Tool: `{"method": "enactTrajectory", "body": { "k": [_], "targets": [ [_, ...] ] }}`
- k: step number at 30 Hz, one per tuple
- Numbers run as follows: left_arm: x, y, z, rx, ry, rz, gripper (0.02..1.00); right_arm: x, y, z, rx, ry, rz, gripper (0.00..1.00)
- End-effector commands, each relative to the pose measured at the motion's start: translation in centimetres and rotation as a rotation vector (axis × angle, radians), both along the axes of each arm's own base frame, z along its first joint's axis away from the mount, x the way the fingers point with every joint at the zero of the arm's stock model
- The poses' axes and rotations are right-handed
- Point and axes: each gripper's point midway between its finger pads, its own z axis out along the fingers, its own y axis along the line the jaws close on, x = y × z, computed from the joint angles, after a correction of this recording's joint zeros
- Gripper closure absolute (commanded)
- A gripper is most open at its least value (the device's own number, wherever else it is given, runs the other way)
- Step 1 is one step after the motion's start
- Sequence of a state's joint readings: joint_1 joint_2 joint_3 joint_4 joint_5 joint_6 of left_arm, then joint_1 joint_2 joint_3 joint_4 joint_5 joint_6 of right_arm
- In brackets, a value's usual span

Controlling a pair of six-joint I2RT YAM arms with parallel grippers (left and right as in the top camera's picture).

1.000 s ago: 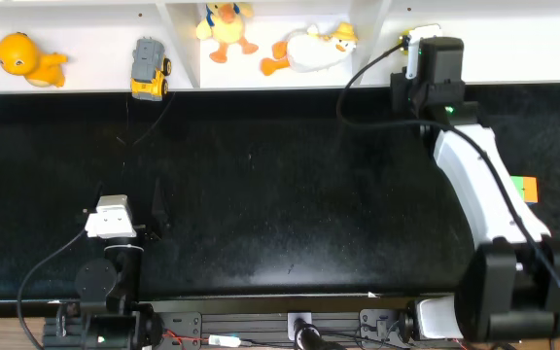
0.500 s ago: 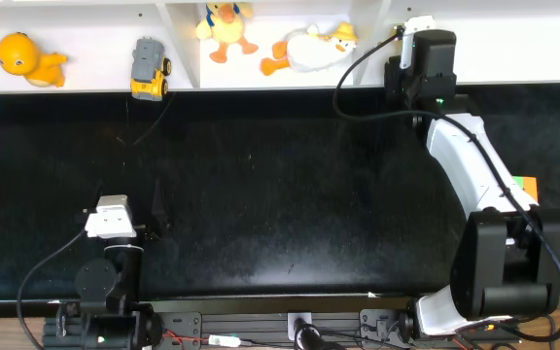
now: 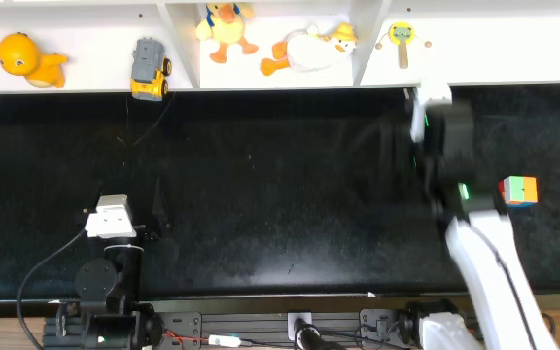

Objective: Store Toys

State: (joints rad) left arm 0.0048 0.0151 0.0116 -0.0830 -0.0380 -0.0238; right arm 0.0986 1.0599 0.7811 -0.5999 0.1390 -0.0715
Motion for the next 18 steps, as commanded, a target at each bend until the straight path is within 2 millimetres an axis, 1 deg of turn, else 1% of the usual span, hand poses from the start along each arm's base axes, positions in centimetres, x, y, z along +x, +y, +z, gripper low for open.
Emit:
{"method": "enactTrajectory", "body": {
  "k": [1,3,5,8,9,11,13,15,17,18],
  "targets": [
    [0.0,-0.3,0.1,0.000,-0.008,-0.012,0.020,-5.0,-0.6,-1.4,0.020,0.025,-0.037,0.003],
    [0.0,-0.3,0.1,0.000,-0.008,-0.012,0.020,-7.2,-0.9,-1.9,0.017,0.052,-0.037,0.005],
    [0.0,-0.3,0.1,0.000,-0.008,-0.012,0.020,-8.8,-1.0,-2.4,0.015,0.076,-0.037,0.005],
    [0.0,-0.3,0.1,0.000,-0.008,-0.012,0.020,-10.8,-1.2,-3.1,0.009,0.124,-0.038,0.005],
    [0.0,-0.3,0.1,0.000,-0.008,-0.012,0.020,-11.2,-1.3,-3.3,0.007,0.137,-0.038,0.005],
    [0.0,-0.3,0.1,0.000,-0.008,-0.012,0.020,-11.7,-1.3,-3.5,0.005,0.158,-0.038,0.005],
    [0.0,-0.3,0.1,0.000,-0.008,-0.012,0.020,-11.6,-1.1,-3.5,0.013,0.154,-0.031,0.007],
    [0.0,-0.3,0.1,0.000,-0.008,-0.012,0.020,-11.4,0.3,-3.5,0.079,0.152,0.017,0.005],
    [0.0,-0.3,0.1,0.000,-0.008,-0.012,0.020,-10.8,0.8,-3.3,0.123,0.141,0.033,0.007],
    [0.0,-0.3,0.1,0.000,-0.008,-0.012,0.020,-10.0,0.8,-3.0,0.132,0.116,0.030,0.005]
  ]
}}
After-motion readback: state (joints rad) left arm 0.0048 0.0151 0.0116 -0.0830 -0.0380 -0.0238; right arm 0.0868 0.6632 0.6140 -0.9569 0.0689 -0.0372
